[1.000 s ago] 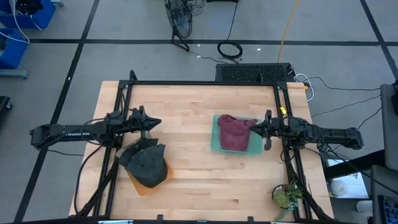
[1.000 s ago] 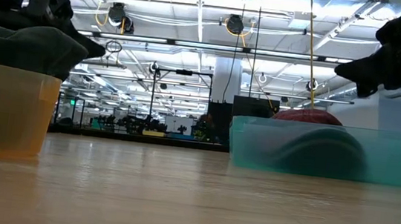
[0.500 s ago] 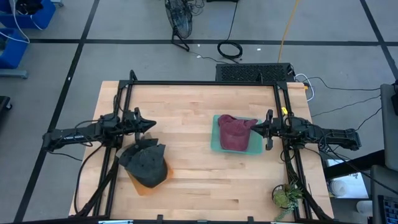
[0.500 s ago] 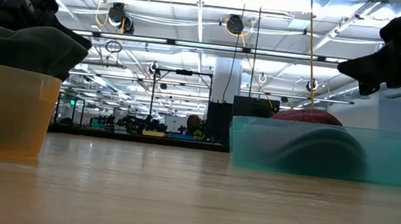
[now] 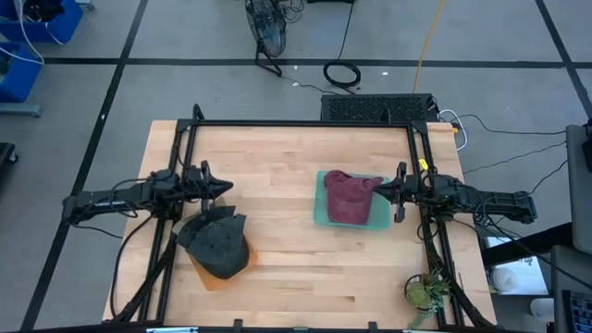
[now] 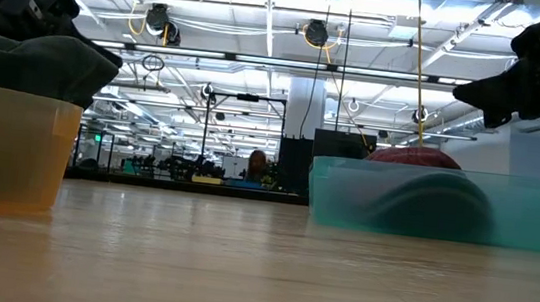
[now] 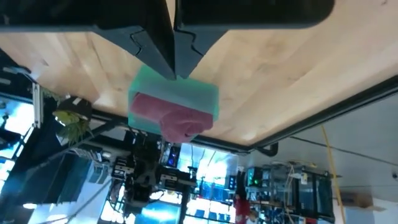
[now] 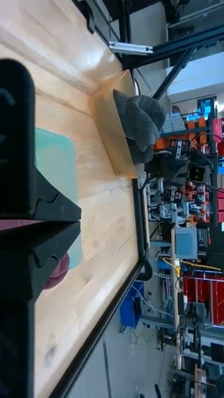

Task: Pick & Place hat
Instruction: Return to Home Position

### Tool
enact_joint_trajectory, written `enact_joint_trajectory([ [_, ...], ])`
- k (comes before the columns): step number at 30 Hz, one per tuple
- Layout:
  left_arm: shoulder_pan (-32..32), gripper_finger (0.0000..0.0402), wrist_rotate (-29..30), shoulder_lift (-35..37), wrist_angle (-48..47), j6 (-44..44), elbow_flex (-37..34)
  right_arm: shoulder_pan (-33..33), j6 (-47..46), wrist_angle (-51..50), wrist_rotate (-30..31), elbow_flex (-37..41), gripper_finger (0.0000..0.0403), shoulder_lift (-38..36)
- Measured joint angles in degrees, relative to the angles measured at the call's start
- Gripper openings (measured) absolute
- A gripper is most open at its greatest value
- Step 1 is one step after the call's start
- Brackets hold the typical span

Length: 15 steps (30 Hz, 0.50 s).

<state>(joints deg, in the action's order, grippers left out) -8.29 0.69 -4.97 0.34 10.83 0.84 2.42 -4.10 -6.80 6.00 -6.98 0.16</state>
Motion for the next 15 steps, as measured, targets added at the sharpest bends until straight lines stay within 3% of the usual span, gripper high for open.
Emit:
enact_joint_trajectory([
  [5, 0.2, 0.0012, -0.4, -0.6, 0.0, -1.9, 0.0, 0.0, 0.7, 10.7, -1.1, 6.0, 0.0000, 0.1],
  [15, 0.2, 0.0063, -0.6, -0.7, 1.0, -1.7, -0.1, 0.0, 3.3, 12.3, -1.5, 6.0, 0.0000, 0.5],
])
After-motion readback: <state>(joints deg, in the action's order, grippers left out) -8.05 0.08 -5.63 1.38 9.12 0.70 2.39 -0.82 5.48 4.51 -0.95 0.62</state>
